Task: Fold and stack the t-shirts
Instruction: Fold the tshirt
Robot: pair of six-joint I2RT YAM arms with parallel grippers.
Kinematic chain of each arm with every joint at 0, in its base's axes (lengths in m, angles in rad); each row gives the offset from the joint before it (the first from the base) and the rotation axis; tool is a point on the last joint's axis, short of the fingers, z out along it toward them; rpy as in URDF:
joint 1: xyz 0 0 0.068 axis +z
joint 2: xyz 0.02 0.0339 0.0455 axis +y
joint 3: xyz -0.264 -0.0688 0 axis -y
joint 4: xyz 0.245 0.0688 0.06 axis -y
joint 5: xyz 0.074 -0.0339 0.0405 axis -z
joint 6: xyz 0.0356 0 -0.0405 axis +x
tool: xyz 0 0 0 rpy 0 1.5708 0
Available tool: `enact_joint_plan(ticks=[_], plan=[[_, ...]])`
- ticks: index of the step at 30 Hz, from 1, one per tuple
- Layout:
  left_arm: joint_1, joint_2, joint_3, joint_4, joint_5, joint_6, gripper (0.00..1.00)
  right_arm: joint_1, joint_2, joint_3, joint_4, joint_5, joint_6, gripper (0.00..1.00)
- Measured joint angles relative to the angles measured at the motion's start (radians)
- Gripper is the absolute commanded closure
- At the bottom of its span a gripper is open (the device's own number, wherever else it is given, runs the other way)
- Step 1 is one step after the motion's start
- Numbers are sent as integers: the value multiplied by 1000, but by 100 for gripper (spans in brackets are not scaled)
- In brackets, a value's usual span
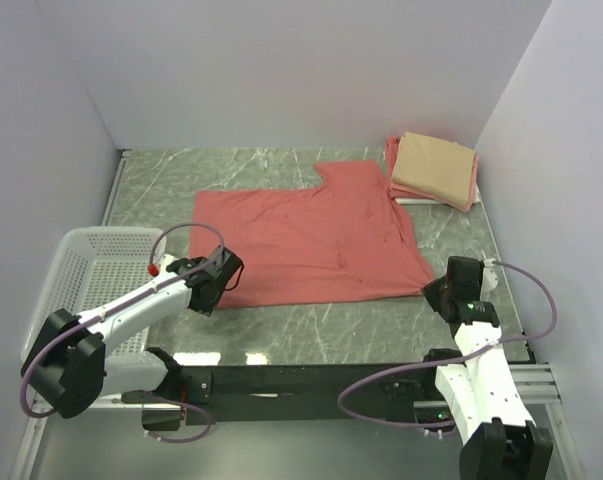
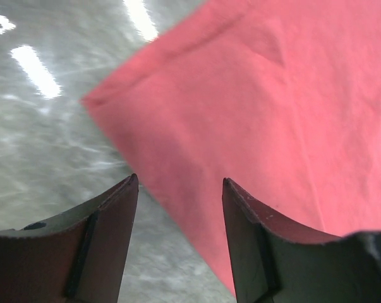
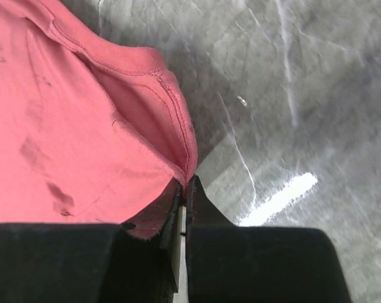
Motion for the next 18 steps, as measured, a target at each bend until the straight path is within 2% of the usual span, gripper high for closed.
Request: enact_joint_plan(ticks=[6,9,10,12,16,18], plan=[[0,-47,-13,-64,-39,-45,39,0,-46,-2,-72,-20,14,93],[0,-50,-5,-90,-67,-48,39,0,-81,-25,-88,-47,27,74],[0,-49,3,-96,-76,-45,38,0,-98,-36,-97,-54,29,58],[0,-43,30,-105,-97,-32,37,-1,-124,-46,-126,-58,29,46],[11,8,128,-108,-146,41,37,-2,-125,-39,-122,-87,-12,43],[30,46,185,-100,-170,102,43,3,-116,-23,-114,-93,-36,42]])
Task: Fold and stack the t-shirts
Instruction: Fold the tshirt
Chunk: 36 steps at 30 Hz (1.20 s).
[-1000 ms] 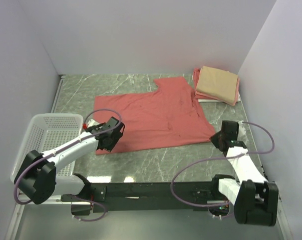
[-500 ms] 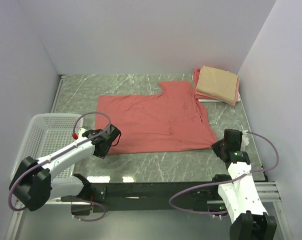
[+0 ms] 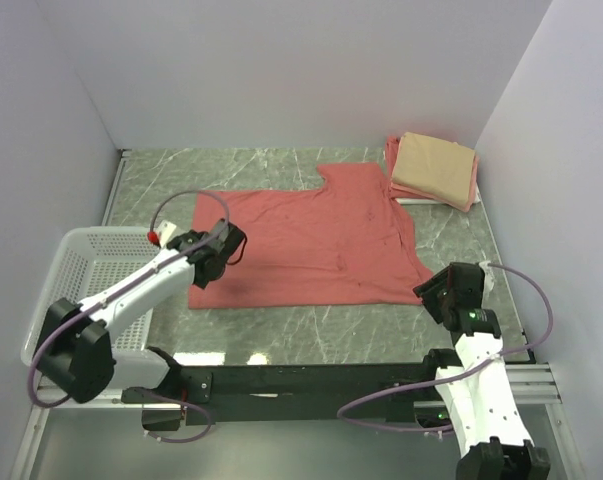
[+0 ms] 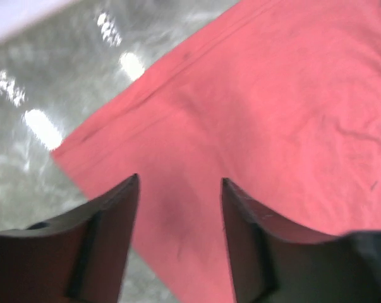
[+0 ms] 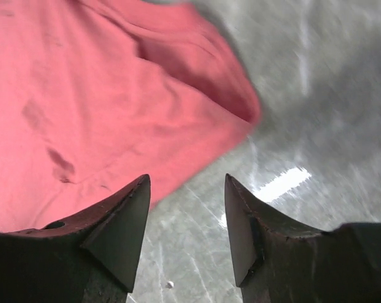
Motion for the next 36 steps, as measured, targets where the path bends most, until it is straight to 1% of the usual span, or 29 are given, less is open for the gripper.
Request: enact_joint_plan(ticks=[2,3,5,6,9,12,16,21,24,25,26,29,36], plan=[[34,46,50,14,-9,74,47,13,25,30,23,0,-32,43],[55,72,70,24,-13,115,51,25,50,51,33,0,-48,43],[89,118,93,47,-14,190,55,59,107,105,67,4,-76,43],[111,145,102,61,-11,230,58,92,150,145,74,16,-86,43],[155,215,125,84,-4,330,63,247,306,279,109,87,-115,43],[189,286,162,105,14,414,65,349,439,372,167,117,-132,44],[216,370,224,127,36,482,65,396,569,410,222,133,-152,44],[232,467,302,137,59,511,67,437,727,451,249,135,-177,45],[232,498,315,137,69,508,65,451,785,476,262,132,-190,45],[232,502,315,130,72,503,64,453,795,482,266,132,-193,45],[232,502,315,126,77,500,59,457,807,489,272,131,-198,45],[232,501,312,117,82,475,54,462,830,507,284,131,-204,46],[232,501,263,107,89,436,56,466,863,517,307,117,-205,46]])
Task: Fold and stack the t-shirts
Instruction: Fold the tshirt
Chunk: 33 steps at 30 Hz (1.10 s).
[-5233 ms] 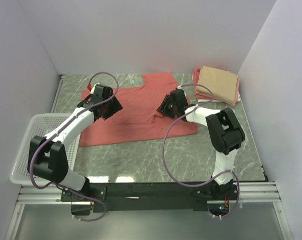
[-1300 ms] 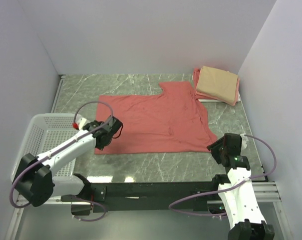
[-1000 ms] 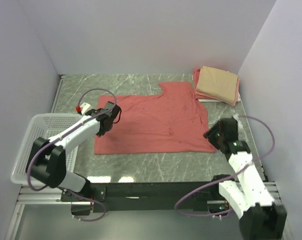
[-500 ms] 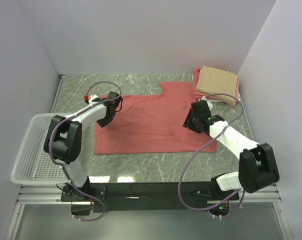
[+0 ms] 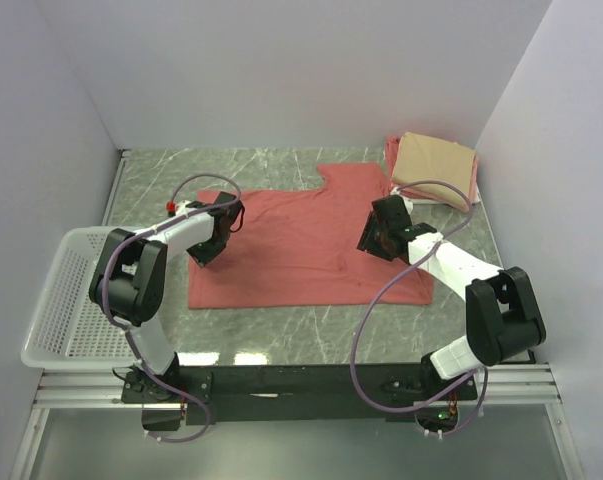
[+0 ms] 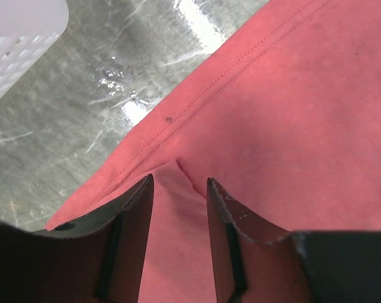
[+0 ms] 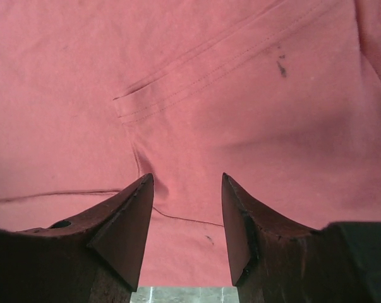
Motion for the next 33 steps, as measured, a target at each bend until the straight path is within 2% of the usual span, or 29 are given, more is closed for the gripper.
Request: enact_joint_plan(ticks=[13,22,28,33], plan=[[0,0,-12,0,3,-32,62,5,5,0,21,-12,-3,46],[0,1,-28,7,8,-32,60,16,43,0,24,-13,-10,46],[2,6,-31,14,16,-32,68,25,56,0,26,-14,-10,47],[7,6,-43,22,25,-33,88,35,76,3,35,-16,-10,47]])
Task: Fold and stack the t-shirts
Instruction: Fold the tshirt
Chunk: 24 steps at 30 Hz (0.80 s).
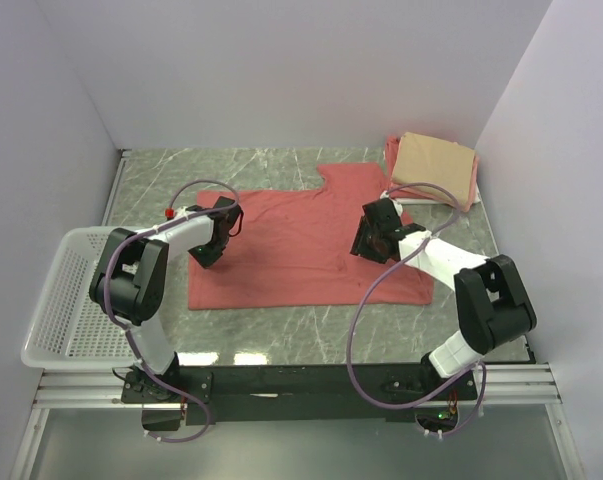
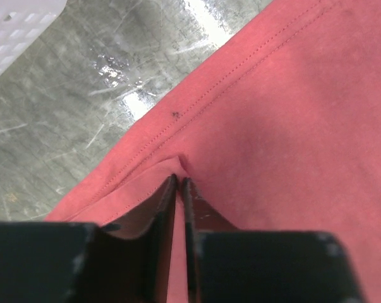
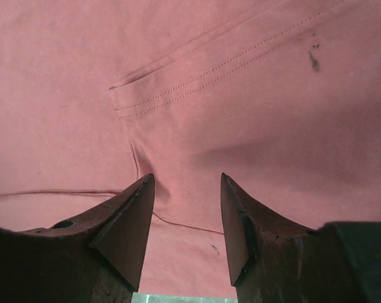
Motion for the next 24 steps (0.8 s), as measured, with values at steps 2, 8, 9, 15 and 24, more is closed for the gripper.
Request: enact_joint_plan(ticks=[2,8,9,15,24], plan=[[1,0,-2,3,2,0,92,2,10,2,0,-1,0,47],[2,-3,-2,4,5,1,98,8,34,33,2,0,-5,47],[2,-7,-3,4,6,1,98,10,42,42,4,1,-7,47],[2,-48,-8,-6,8,1,99,28,101,85,6,16,-16,47],[2,-76,-26,-8,16,2,99,95,172,146,-12,69,-26,48]])
